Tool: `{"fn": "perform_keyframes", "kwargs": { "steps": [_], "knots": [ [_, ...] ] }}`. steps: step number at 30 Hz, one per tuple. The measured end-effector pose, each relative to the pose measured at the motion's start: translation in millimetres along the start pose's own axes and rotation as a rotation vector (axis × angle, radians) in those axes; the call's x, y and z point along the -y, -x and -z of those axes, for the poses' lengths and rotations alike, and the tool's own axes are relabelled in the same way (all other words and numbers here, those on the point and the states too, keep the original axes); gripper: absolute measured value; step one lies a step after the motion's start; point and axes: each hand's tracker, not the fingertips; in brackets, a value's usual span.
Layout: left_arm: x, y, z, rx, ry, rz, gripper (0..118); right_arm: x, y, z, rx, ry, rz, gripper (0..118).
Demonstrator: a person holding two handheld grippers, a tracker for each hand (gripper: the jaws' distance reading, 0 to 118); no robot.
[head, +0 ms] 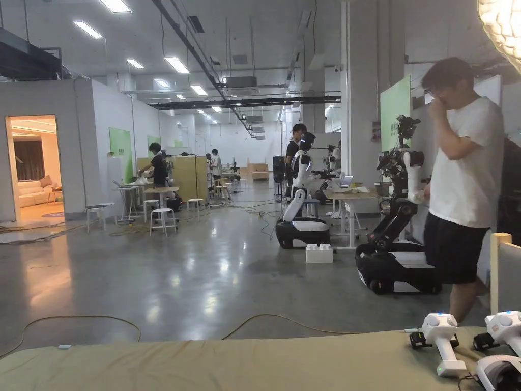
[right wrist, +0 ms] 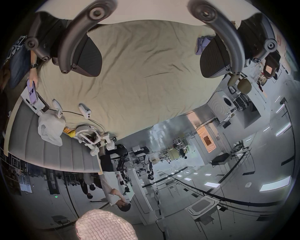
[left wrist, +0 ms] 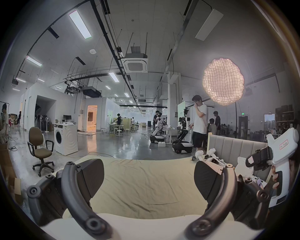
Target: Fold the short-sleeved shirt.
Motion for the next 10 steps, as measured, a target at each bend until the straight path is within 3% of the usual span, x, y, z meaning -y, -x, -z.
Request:
{"fn": "perform_keyframes", "kwargs": {
  "steps": [5,10],
  "knots": [
    [0.8,1.8,0.5,0.003,-0.005,-0.021,114,8.1,-0.6,4.9,0.106,-0.046,-0.044,118],
    [2.2,3.7,3.1,0.013,-0.001,-0.049,114,9.3,-3.6,4.6,0.093,-0.074,-0.049,118]
  ]
}}
